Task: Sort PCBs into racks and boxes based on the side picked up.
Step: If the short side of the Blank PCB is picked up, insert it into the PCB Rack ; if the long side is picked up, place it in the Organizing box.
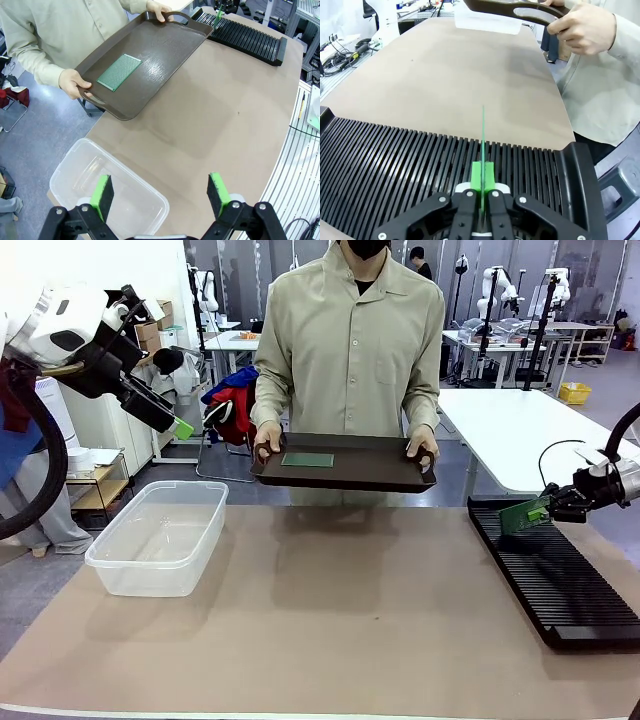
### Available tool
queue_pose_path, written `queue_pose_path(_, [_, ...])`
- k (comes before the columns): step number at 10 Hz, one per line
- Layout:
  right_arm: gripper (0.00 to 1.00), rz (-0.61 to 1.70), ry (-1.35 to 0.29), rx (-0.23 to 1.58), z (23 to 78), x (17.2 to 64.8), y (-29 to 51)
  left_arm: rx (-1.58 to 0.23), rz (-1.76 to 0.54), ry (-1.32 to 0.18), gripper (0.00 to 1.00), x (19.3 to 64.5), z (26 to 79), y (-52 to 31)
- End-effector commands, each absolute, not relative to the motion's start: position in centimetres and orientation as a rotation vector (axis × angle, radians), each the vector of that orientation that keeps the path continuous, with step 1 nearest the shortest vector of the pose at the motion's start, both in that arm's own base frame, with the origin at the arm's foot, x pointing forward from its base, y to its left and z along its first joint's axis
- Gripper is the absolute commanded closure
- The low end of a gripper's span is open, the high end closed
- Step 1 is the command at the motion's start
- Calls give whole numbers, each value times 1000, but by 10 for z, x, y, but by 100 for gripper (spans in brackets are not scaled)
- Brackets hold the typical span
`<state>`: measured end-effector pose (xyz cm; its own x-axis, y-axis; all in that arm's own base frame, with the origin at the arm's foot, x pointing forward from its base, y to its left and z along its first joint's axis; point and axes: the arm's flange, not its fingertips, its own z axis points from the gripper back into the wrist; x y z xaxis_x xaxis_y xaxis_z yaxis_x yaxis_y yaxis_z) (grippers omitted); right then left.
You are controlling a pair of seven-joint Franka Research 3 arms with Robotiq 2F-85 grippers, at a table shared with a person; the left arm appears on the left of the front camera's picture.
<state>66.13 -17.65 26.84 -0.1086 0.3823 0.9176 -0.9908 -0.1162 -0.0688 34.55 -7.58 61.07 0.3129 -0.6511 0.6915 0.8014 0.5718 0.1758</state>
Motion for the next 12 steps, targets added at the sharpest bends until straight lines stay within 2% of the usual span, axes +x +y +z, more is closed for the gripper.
queue_pose_path(1, [98, 1500, -956, 983, 259, 669, -170, -223, -966, -794, 0, 347, 610, -73])
queue_pose_path(12, [98, 1495, -984, 1043, 262, 672, -172, -223, -966, -794, 0, 347, 610, -73])
